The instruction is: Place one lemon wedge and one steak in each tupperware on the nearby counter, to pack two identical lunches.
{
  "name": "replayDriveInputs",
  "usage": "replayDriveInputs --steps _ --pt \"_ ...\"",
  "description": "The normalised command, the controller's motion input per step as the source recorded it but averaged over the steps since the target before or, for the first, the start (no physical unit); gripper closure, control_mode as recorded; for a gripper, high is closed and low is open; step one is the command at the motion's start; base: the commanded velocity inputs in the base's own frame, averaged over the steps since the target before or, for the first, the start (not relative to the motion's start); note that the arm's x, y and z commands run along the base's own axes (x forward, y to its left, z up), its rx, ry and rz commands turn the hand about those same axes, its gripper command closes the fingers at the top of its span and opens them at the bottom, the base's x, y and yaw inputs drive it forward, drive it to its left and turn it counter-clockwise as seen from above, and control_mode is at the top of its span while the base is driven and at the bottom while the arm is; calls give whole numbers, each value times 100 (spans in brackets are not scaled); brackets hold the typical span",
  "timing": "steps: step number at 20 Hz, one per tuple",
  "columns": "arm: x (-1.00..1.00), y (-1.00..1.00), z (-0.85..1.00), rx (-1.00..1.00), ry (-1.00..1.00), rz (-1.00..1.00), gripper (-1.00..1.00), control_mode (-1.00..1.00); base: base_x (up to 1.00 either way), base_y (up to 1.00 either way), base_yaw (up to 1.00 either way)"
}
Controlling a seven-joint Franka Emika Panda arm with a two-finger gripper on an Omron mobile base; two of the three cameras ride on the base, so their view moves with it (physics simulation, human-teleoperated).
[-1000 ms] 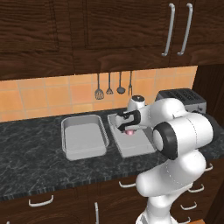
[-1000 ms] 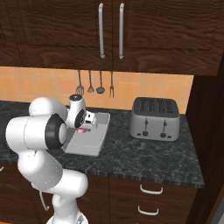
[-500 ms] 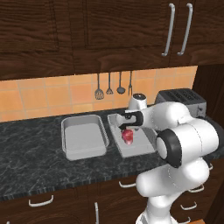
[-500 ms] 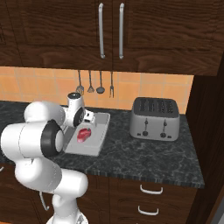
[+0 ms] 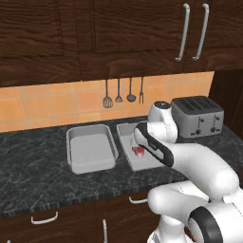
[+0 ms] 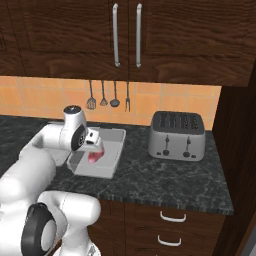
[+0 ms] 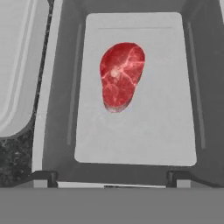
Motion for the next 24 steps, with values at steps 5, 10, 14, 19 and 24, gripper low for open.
replayDriveInputs --steps 5,10,14,19,24 --pt "-100 -15 59 0 4 0 -100 -100 0 0 0" --pt "-100 -29 73 0 3 0 -100 -100 0 0 0" --pt "-83 -28 94 -2 0 0 -100 -100 0 0 0" --pt "-76 -2 100 -5 -1 0 -100 -100 0 0 0" --pt "-99 0 43 0 -13 0 -100 -100 0 0 0"
